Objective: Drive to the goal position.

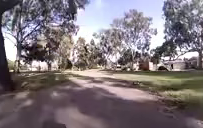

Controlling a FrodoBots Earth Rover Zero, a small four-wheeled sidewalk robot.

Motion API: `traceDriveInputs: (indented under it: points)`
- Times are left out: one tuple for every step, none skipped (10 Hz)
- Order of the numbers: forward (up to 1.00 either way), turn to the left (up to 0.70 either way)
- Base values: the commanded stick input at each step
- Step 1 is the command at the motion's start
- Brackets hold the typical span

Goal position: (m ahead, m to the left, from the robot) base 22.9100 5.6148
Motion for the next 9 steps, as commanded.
traceDriveInputs:
  points:
    - [1.00,0.00]
    - [1.00,0.00]
    - [1.00,0.00]
    - [1.00,0.00]
    - [1.00,0.00]
    - [1.00,0.00]
    - [1.00,0.00]
    - [1.00,0.00]
    - [1.00,0.00]
